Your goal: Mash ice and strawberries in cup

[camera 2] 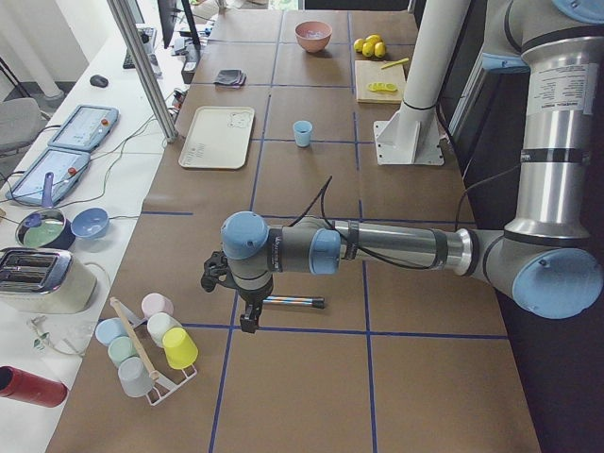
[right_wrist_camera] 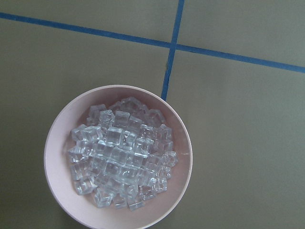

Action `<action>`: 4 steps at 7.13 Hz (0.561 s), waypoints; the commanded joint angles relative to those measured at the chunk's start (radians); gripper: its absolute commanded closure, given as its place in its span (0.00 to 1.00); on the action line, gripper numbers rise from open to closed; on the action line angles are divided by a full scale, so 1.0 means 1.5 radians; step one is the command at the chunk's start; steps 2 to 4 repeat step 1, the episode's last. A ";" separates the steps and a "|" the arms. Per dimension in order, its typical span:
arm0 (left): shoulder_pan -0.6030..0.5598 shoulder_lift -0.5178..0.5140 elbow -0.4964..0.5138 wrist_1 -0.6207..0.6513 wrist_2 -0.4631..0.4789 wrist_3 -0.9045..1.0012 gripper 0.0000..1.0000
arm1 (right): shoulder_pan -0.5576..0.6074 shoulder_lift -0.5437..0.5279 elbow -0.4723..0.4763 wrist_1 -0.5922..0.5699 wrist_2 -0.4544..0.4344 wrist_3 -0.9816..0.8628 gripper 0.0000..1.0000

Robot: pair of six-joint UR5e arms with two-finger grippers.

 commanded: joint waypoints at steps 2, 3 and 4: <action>0.001 0.001 0.001 -0.001 0.002 0.000 0.00 | -0.001 0.000 0.000 0.000 0.000 0.000 0.01; 0.001 0.001 0.001 -0.001 0.002 0.000 0.00 | -0.001 0.000 0.000 0.000 0.000 0.000 0.01; 0.001 0.001 0.001 -0.001 0.002 0.000 0.00 | -0.001 0.000 0.000 0.000 0.000 0.000 0.01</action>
